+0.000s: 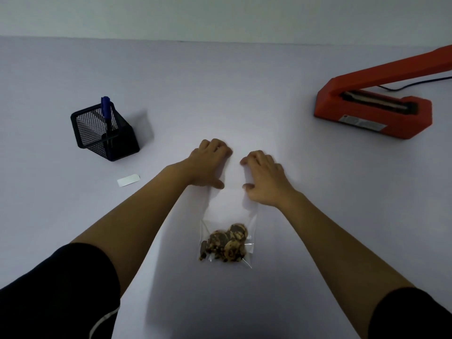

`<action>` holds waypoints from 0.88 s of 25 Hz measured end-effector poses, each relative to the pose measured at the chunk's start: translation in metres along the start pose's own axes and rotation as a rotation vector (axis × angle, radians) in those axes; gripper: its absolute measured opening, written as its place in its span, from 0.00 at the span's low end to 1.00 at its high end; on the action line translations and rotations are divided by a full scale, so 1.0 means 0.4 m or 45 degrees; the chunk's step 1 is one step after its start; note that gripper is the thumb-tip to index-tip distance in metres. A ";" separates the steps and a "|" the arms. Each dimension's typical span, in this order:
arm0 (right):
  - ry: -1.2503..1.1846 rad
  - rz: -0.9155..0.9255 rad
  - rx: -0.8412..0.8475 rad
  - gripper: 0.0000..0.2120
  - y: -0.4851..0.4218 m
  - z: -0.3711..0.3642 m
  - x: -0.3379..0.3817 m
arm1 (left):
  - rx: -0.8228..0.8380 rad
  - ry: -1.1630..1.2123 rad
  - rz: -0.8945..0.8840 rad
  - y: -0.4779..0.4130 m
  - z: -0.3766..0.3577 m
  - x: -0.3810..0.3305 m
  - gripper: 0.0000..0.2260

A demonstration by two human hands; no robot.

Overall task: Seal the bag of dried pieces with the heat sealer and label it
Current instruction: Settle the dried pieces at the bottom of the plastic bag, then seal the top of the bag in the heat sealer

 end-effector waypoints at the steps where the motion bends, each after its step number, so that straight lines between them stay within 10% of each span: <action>1: 0.046 -0.026 0.017 0.32 -0.011 0.003 -0.001 | 0.034 -0.013 0.010 -0.006 0.007 0.000 0.42; 9: 0.024 -0.098 0.065 0.49 -0.029 0.028 0.007 | 0.049 -0.043 0.127 0.004 0.013 -0.013 0.49; 22: -0.399 -0.285 -0.315 0.30 0.128 0.106 -0.121 | -0.302 0.404 -0.055 -0.016 0.102 -0.198 0.23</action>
Point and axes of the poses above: each hand's wrist, its own y-axis away from the middle knuckle, its own z-axis out of the back of the hand, x = y × z, the point moved 1 cm from there along -y, towards the middle knuckle, and after that the axes turned 10 degrees about -z, right-handed, at the moved point
